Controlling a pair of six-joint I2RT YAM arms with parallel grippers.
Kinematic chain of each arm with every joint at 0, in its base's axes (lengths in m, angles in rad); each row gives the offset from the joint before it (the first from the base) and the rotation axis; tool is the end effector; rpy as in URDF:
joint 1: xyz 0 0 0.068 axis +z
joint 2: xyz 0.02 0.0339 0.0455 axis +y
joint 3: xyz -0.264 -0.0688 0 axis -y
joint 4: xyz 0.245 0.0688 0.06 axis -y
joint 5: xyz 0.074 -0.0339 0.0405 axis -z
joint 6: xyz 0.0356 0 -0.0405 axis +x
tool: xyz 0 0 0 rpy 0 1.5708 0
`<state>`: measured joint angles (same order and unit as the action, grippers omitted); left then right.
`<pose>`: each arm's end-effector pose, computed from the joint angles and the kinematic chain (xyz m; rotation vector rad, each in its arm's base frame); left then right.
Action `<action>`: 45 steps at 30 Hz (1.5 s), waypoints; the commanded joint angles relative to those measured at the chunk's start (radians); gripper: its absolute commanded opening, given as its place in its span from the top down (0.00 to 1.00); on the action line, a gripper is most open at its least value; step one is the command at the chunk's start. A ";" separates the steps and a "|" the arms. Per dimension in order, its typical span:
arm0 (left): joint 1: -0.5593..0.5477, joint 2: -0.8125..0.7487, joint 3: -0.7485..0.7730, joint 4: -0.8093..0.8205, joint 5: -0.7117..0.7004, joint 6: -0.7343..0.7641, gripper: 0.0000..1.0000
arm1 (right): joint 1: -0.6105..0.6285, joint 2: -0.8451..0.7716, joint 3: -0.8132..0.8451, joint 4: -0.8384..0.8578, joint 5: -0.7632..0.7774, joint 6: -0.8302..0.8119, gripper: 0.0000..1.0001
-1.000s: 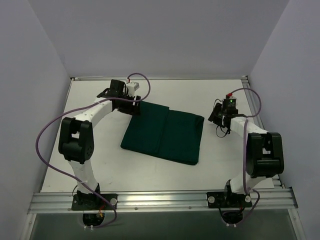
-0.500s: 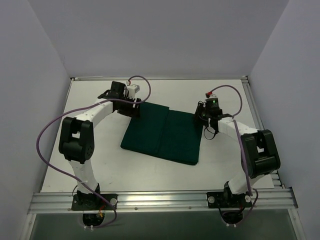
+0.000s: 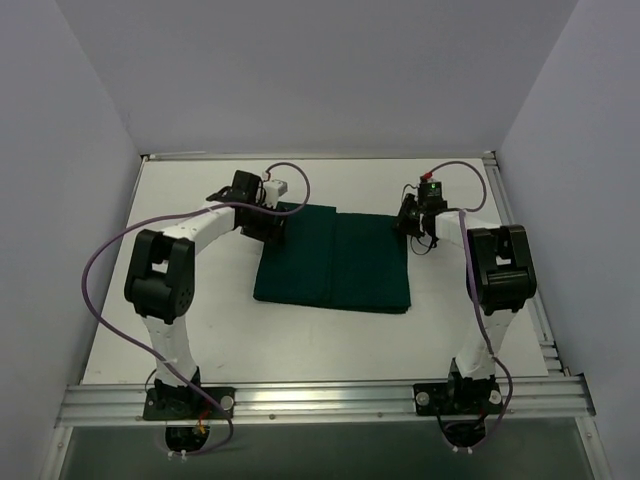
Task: Open and lay out the surgical kit
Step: Open the surgical kit at the center of the board.
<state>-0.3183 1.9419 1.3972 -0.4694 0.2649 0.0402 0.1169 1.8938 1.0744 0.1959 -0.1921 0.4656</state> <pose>0.3899 -0.1383 0.1919 0.5593 2.5330 -0.4447 0.3998 0.0538 0.1622 0.2784 2.2154 0.5340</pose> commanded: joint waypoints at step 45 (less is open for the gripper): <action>-0.556 0.100 0.151 -0.115 -0.289 0.244 0.03 | -0.005 -0.015 0.119 -0.119 0.068 -0.097 1.00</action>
<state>-0.8734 2.0312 1.4910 -0.5671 -0.0322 0.3180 0.1108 1.9270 1.2045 0.0650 -0.1184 0.3653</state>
